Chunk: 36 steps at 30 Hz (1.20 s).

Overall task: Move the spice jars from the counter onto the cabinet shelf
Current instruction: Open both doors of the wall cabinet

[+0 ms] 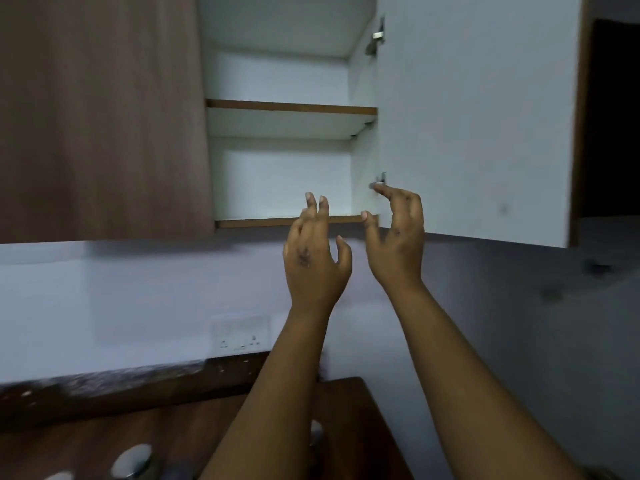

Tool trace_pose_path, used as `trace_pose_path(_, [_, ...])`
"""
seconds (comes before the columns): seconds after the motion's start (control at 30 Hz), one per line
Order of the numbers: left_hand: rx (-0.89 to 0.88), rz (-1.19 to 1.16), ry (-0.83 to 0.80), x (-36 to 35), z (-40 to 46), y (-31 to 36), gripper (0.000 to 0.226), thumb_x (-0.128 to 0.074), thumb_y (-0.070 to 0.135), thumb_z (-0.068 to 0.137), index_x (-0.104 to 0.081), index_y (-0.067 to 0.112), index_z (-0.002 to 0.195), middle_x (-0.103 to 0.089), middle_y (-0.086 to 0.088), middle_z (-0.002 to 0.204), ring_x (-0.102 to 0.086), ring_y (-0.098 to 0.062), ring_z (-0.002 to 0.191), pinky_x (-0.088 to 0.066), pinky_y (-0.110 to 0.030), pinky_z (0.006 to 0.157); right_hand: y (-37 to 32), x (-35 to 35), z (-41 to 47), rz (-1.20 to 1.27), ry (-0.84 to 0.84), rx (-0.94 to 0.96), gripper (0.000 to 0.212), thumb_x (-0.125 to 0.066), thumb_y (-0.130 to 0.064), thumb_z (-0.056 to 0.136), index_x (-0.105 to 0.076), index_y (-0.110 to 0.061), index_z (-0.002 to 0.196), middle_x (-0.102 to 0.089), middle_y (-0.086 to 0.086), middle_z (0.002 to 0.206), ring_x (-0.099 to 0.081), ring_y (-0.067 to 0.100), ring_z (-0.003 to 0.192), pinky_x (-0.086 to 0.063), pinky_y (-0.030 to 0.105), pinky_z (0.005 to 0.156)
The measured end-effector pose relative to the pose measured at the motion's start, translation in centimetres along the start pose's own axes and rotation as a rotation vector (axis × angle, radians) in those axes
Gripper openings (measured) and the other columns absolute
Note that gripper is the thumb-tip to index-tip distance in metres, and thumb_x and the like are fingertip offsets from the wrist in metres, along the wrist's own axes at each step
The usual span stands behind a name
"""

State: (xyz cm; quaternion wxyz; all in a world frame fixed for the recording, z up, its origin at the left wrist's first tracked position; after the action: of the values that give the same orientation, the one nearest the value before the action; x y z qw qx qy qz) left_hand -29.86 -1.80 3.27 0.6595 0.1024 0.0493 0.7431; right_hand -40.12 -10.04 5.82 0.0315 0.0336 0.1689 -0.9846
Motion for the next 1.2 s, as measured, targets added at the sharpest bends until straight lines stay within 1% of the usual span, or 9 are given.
trace_pose_path(0.1, [-0.005, 0.153, -0.037, 2.1, 1.0, -5.3, 0.066, -0.061, 0.018, 0.086, -0.038, 0.013, 0.148, -0.030, -0.007, 0.158, -0.036, -0.026, 0.141, -0.039, -0.039, 0.104, -1.2, -5.6, -0.7, 0.038, -0.067, 0.029, 0.034, -0.062, -0.011, 0.091, -0.058, -0.016, 0.124, -0.054, 0.002, 0.122, -0.051, 0.014, 0.115, -0.030, 0.003, 0.089])
trace_pose_path(0.23, [0.001, 0.333, -0.073, 4.8, 2.6, -13.1, 0.068, -0.062, 0.017, 0.084, -0.037, 0.010, 0.148, -0.030, -0.012, 0.157, -0.035, -0.028, 0.141, -0.041, -0.042, 0.103, -3.0, -13.1, -1.4, 0.100, -0.146, 0.076, 0.033, -0.059, -0.009, 0.092, -0.058, -0.012, 0.125, -0.055, 0.004, 0.122, -0.051, 0.015, 0.115, -0.029, -0.002, 0.087])
trace_pose_path(0.43, [-0.011, 0.518, -0.152, 6.8, 5.6, -24.4, 0.074, -0.056, 0.042, 0.093, -0.027, 0.009, 0.152, -0.014, -0.015, 0.161, -0.017, -0.029, 0.149, -0.028, -0.046, 0.117, -3.2, -23.8, -1.3, 0.170, -0.226, 0.038, 0.031, -0.044, -0.005, 0.099, -0.056, -0.011, 0.127, -0.052, 0.006, 0.126, -0.050, 0.019, 0.117, -0.031, 0.010, 0.091])
trace_pose_path(0.63, [-0.056, 0.746, -0.385, 4.2, 9.6, -33.4, 0.096, -0.066, 0.025, 0.089, 0.002, 0.005, 0.154, 0.011, -0.019, 0.161, 0.008, -0.037, 0.149, -0.008, -0.051, 0.120, -2.3, -35.0, 1.1, 0.247, -0.379, -0.188, 0.041, -0.049, -0.024, 0.100, -0.045, -0.008, 0.138, -0.049, 0.008, 0.137, -0.048, 0.018, 0.127, -0.034, 0.017, 0.098])
trace_pose_path(0.77, [-0.136, 0.772, -0.365, 2.1, 10.7, -35.9, 0.082, -0.053, 0.011, 0.093, 0.002, 0.003, 0.153, 0.002, -0.019, 0.162, 0.000, -0.044, 0.147, -0.012, -0.056, 0.117, -3.6, -41.3, 3.3, 0.417, -0.458, -0.410, 0.062, -0.053, -0.040, 0.096, -0.031, -0.014, 0.148, -0.044, 0.005, 0.146, -0.046, 0.019, 0.131, -0.039, 0.033, 0.109])
trace_pose_path(0.87, [-0.188, 0.703, -0.263, 1.7, 10.3, -36.6, 0.067, -0.058, 0.013, 0.091, -0.026, -0.003, 0.148, -0.026, -0.022, 0.156, -0.028, -0.044, 0.142, -0.032, -0.057, 0.112, -3.1, -44.0, 3.2, 0.395, -0.446, -0.489, 0.048, -0.050, -0.035, 0.099, -0.041, -0.013, 0.140, -0.054, 0.006, 0.136, -0.055, 0.022, 0.117, -0.046, 0.030, 0.094])
trace_pose_path(0.97, [-0.212, 0.707, -0.232, 1.5, 10.2, -36.6, 0.071, -0.071, 0.027, 0.084, -0.043, -0.005, 0.140, -0.042, -0.024, 0.147, -0.042, -0.045, 0.133, -0.044, -0.057, 0.102, -2.3, -44.4, 2.4, 0.343, -0.422, -0.507, 0.042, -0.048, -0.037, 0.099, -0.047, -0.012, 0.133, -0.058, 0.007, 0.129, -0.057, 0.024, 0.113, -0.045, 0.028, 0.088])
trace_pose_path(1.1, [-0.134, 0.611, -0.284, 1.8, 9.7, -35.5, 0.102, -0.058, 0.066, 0.080, -0.030, -0.006, 0.146, -0.029, -0.026, 0.154, -0.029, -0.048, 0.140, -0.031, -0.060, 0.109, -2.7, -43.2, 2.3, 0.317, -0.440, -0.509, 0.043, -0.050, -0.041, 0.097, -0.049, -0.013, 0.131, -0.060, 0.007, 0.125, -0.058, 0.024, 0.110, -0.049, 0.036, 0.095])
trace_pose_path(1.2, [-0.072, 0.561, -0.290, 2.8, 9.2, -34.0, 0.108, -0.047, 0.073, 0.079, -0.022, -0.005, 0.149, -0.020, -0.026, 0.157, -0.021, -0.048, 0.143, -0.027, -0.061, 0.111, -4.1, -41.5, 2.2, 0.291, -0.445, -0.491, 0.042, -0.051, -0.041, 0.097, -0.050, -0.013, 0.129, -0.061, 0.006, 0.122, -0.058, 0.022, 0.106, -0.048, 0.030, 0.087])
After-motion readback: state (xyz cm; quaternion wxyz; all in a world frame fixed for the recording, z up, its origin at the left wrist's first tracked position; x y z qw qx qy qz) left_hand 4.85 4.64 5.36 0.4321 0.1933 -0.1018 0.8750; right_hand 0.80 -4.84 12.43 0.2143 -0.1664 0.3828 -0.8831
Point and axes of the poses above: each hand's wrist, its own z-axis towards the middle knuckle, its own x-axis out of the back of the hand, y = z × x, the point moved 5 cm from there along z, towards the middle knuckle
